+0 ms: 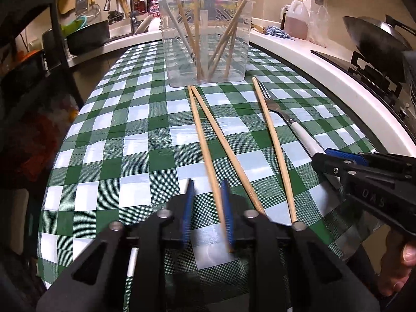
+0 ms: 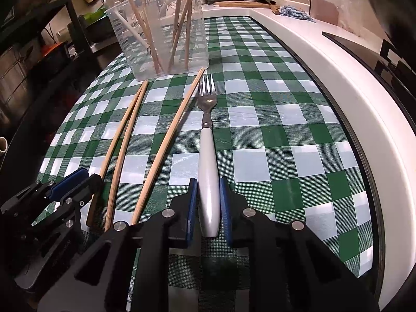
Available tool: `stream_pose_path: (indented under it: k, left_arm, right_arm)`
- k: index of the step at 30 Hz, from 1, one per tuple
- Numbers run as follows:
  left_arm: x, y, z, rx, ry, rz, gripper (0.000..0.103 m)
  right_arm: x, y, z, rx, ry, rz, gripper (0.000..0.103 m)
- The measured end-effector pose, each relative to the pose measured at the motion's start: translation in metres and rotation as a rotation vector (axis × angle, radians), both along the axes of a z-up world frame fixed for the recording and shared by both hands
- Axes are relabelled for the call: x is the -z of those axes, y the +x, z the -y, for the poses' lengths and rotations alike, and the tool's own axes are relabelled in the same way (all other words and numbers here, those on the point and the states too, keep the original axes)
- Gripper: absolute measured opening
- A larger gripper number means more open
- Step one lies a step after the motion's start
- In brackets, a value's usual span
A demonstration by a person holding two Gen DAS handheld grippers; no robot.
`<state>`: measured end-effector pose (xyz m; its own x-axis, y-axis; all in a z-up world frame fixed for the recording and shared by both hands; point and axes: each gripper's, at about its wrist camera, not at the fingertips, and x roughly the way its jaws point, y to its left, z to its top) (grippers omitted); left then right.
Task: Organize utensils
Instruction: 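Close right tool on the white-handled fork while left tool grasps a chopstick, then lift the fork with right tool while left tool lifts its chopstick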
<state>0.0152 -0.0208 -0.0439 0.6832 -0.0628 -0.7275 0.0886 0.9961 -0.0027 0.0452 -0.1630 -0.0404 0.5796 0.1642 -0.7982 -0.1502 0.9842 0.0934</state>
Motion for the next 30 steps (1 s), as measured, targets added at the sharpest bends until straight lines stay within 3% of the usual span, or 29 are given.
stream_pose_path:
  k: [5,8,13,15,18,30]
  left_arm:
    - [-0.003,-0.004,-0.022,-0.092,0.011,0.014,0.000]
    - [-0.002,-0.004,-0.041,-0.141,-0.063,0.009,0.000]
    - [-0.007,-0.011,-0.052,-0.126,-0.169,0.057,0.002]
    - [-0.005,-0.009,-0.046,-0.086,-0.184,0.043,0.009]
    - [0.004,-0.008,-0.038,-0.066,-0.172,0.013,0.010]
    - [0.008,-0.015,-0.020,-0.026,-0.093,0.020,0.010]
  right_arm:
    - [0.000,0.000,0.002,0.012,0.007,0.002,0.018]
    - [0.000,0.001,0.005,0.027,0.006,0.003,0.018]
    - [0.000,-0.001,0.003,0.026,-0.001,0.008,0.025]
    - [0.000,-0.002,0.001,0.023,-0.011,0.013,0.026]
    - [0.001,-0.003,0.001,0.020,-0.023,0.019,0.026]
    - [0.001,-0.003,-0.002,0.017,-0.045,0.029,0.027]
